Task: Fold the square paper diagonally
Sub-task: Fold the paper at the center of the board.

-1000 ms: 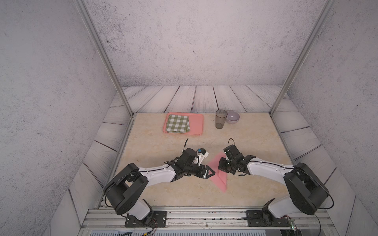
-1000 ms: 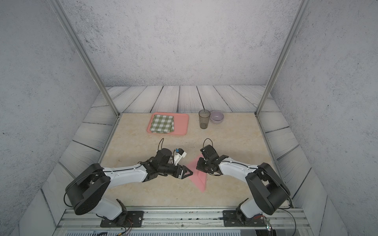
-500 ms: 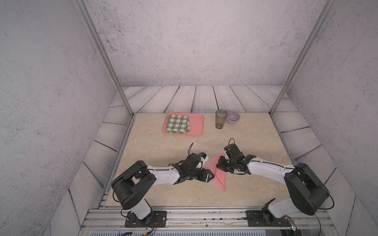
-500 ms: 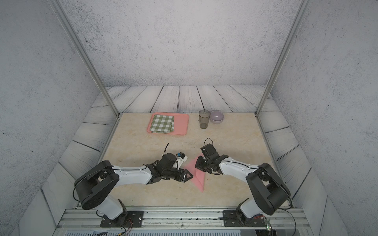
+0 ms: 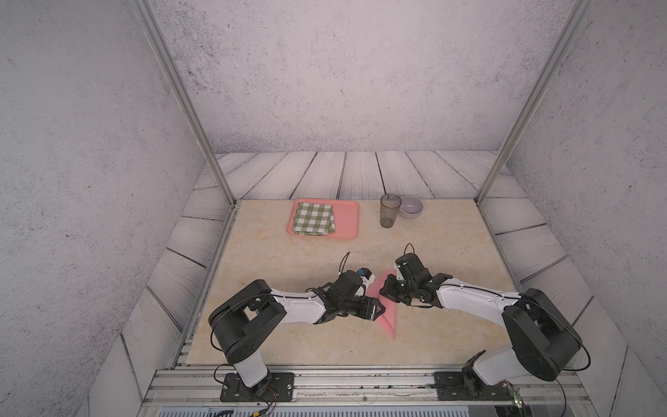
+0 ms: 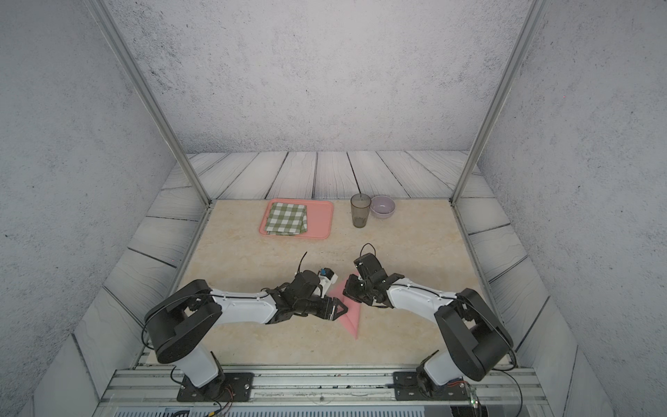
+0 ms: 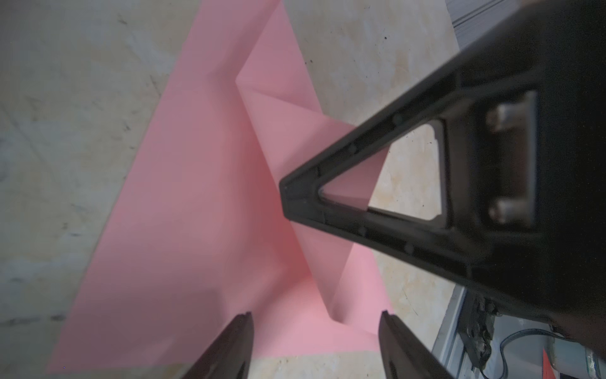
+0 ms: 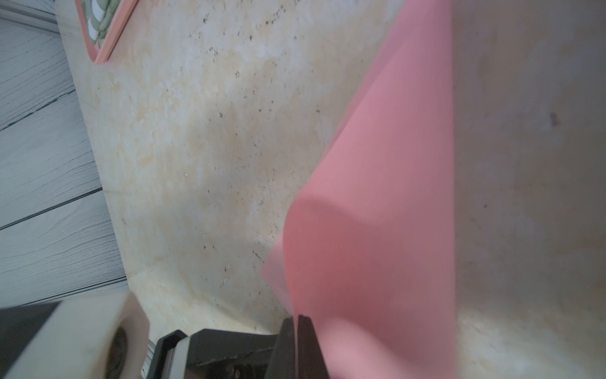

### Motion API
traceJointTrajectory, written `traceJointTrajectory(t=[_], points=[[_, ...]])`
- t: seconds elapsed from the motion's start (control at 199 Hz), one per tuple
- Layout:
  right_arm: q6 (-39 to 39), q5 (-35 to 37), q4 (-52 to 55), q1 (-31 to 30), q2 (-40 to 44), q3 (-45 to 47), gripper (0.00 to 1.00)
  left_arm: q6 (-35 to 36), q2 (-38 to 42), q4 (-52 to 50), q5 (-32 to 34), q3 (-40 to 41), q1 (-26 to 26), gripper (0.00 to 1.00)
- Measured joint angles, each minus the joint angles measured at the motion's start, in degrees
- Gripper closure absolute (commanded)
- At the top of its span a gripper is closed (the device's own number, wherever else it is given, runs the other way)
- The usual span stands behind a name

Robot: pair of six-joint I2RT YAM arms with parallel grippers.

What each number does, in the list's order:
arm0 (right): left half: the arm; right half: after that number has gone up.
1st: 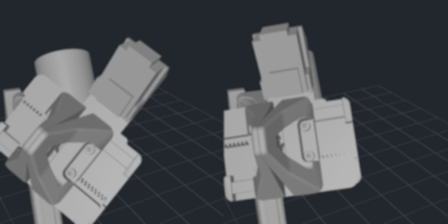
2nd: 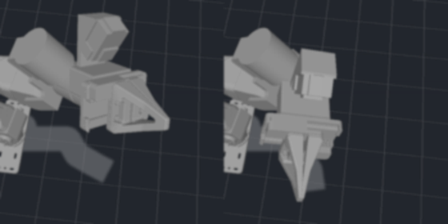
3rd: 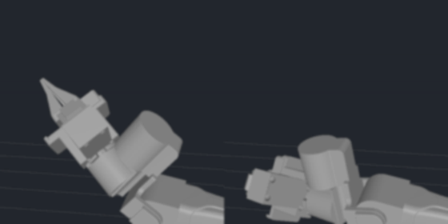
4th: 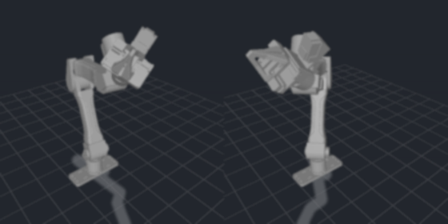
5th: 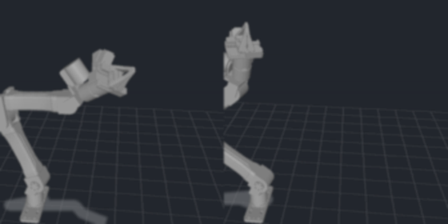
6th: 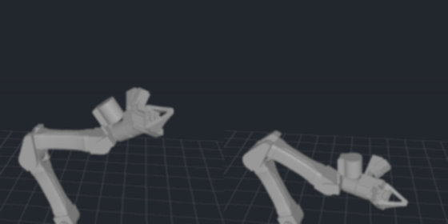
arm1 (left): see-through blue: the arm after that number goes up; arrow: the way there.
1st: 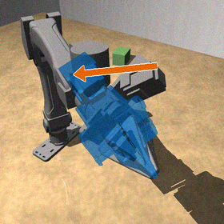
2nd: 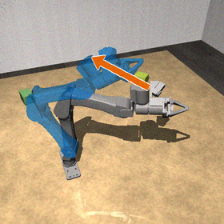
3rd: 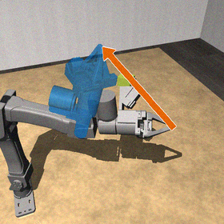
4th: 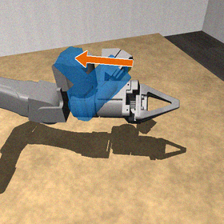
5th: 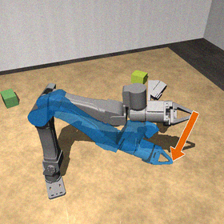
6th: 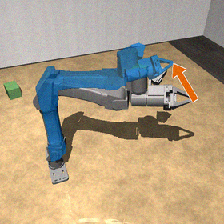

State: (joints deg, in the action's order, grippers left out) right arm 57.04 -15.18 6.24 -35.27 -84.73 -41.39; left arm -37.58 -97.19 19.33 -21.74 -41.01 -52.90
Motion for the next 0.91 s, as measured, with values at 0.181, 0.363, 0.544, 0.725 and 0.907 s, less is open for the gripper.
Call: traceJointTrajectory(t=[0.181, 0.363, 0.544, 0.725, 0.907], points=[[0.4, -0.8, -0.5, 0.0, 0.0, 0.0, 0.96, -0.8, -0.6, 0.3, 2.3, 0.0, -0.5, 0.42], [1.2, -1.4, -1.4, 0.0, 0.0, 0.0, 0.96, -1.6, -1.6, 1.5, 4.3, 0.0, -0.6, 0.47], [1.5, -1.5, -2.1, 0.0, 0.0, 0.0, 0.96, -2.5, -3.5, 3.7, 4.6, 0.0, -0.6, 0.52], [1.7, -1.6, -2.8, 0.0, 0.0, 0.5, 0.97, -3.3, -3.6, 4.9, 4.6, 0.0, -0.7, 0.65], [2.2, -1.7, -3.1, 0.1, 0.2, 0.7, 0.97, -3.6, -3.6, 5.4, 4.6, 0.0, -0.9, 0.63]])
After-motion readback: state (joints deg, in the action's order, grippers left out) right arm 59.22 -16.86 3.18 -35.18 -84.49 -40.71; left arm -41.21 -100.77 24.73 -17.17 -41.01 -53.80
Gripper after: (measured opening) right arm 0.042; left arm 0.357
